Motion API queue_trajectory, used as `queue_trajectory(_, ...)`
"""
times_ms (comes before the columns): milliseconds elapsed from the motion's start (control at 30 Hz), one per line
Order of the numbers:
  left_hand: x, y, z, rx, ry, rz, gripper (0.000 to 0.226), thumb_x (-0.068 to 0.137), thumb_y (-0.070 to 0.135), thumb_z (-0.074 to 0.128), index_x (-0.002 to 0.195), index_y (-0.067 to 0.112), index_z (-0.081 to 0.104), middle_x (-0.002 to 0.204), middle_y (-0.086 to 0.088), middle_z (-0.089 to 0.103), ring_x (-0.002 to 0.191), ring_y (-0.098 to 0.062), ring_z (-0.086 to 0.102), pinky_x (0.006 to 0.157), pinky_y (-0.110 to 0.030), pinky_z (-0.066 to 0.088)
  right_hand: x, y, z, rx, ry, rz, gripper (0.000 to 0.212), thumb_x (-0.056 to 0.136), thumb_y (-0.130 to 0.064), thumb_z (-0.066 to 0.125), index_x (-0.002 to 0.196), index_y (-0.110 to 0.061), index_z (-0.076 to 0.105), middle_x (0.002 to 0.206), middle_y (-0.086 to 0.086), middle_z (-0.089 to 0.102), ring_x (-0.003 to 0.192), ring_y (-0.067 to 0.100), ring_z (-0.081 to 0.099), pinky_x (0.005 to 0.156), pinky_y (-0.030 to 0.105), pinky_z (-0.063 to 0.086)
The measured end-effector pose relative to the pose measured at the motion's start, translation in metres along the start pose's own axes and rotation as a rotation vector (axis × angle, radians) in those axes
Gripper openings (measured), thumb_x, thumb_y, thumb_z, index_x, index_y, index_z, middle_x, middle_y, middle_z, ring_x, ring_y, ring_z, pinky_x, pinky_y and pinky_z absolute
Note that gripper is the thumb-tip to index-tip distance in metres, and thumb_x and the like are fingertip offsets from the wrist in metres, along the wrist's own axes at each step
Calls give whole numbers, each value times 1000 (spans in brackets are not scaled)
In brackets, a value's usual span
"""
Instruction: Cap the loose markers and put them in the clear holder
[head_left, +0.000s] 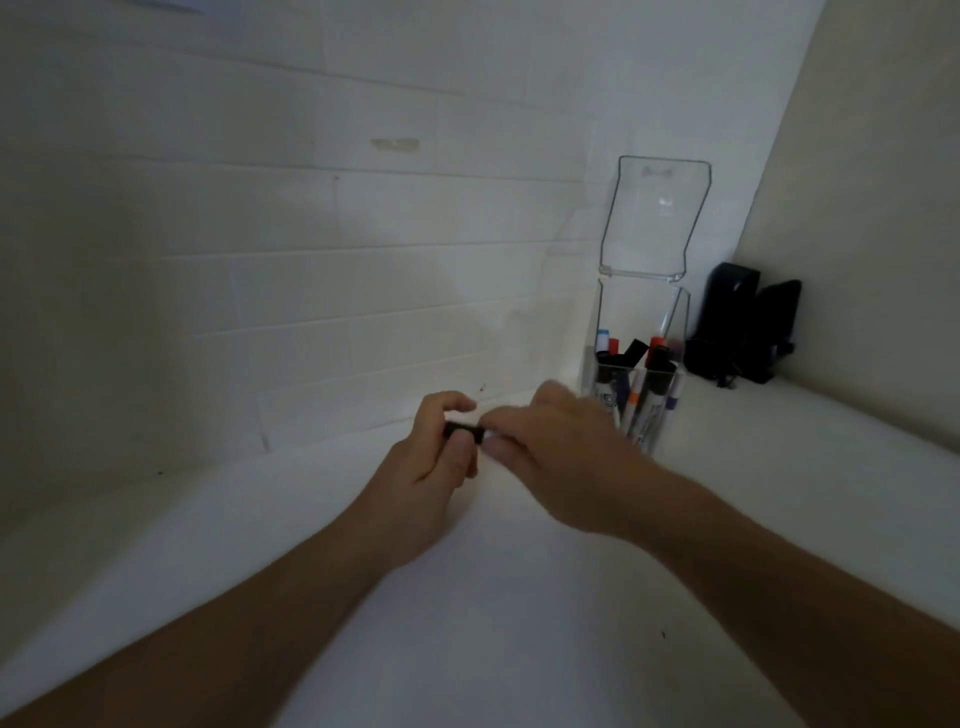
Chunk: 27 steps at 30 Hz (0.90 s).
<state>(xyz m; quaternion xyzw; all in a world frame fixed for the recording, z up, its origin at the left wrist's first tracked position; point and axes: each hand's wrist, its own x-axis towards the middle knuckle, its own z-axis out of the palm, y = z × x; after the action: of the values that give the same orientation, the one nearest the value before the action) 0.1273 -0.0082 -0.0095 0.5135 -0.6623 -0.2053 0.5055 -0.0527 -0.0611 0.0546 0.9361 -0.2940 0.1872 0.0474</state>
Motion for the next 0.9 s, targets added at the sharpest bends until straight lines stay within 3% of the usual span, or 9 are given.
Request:
queue_trajectory(100,0,-3,2,85,-42,38,44,95,59,30,132,36,40,90,7,63,84,-12,60,79,-31,49,0,20,-55,229,286,152,18,105,-34,45,114,-29,60,86,-15,48,72,2,48,64,15,36)
queue_trajectory(200,1,-5,8,326,-119,81,39,95,59,30,128,43,46,96,15,59,90,-8,55,79,-29,45,4,63,-88,317,591,334,20,103,-30,52,120,-23,59,103,-5,58,86,12,58,77,32,52)
queue_trajectory(300,-4,0,14,524,-228,135,50,93,63,25,132,40,46,110,18,55,104,-4,47,89,-25,40,3,96,-84,269,530,445,18,102,-27,55,120,-21,56,95,-8,62,80,5,62,75,32,56)
queue_trajectory(467,-5,4,17,627,-254,157,53,93,64,22,129,37,50,112,15,56,107,-9,46,93,-29,42,-2,111,-61,235,442,430,50,102,-20,57,142,-32,31,94,0,64,77,14,66,70,32,59)
queue_trajectory(600,-6,5,18,652,-258,157,53,94,63,23,128,34,53,109,12,58,106,-11,48,93,-31,43,-1,107,-45,-125,345,433,18,104,-30,51,120,-22,51,93,6,63,88,21,57,78,43,55)
queue_trajectory(667,-7,5,17,659,-250,164,52,95,62,24,127,34,54,108,11,59,105,-12,48,92,-31,42,-4,108,-41,-379,261,424,23,106,-34,43,103,-17,59,82,3,60,82,23,53,78,41,50)
queue_trajectory(767,-6,4,17,685,-247,168,51,96,62,24,125,34,56,108,11,60,104,-13,49,91,-31,43,-10,114,-37,-439,208,398,39,107,-37,30,96,-18,62,74,1,57,76,23,48,72,39,45)
queue_trajectory(833,-5,3,18,706,-253,174,49,96,62,26,122,34,57,108,10,60,104,-14,49,92,-32,43,-11,117,-34,-452,142,397,42,105,-39,24,106,-22,62,92,3,61,87,25,51,77,41,46)
queue_trajectory(900,-5,3,18,729,-260,188,47,95,63,30,120,34,58,110,11,60,105,-14,50,93,-32,43,-16,115,-36,-315,233,445,42,105,-43,28,122,-27,62,125,1,57,111,28,48,87,46,46)
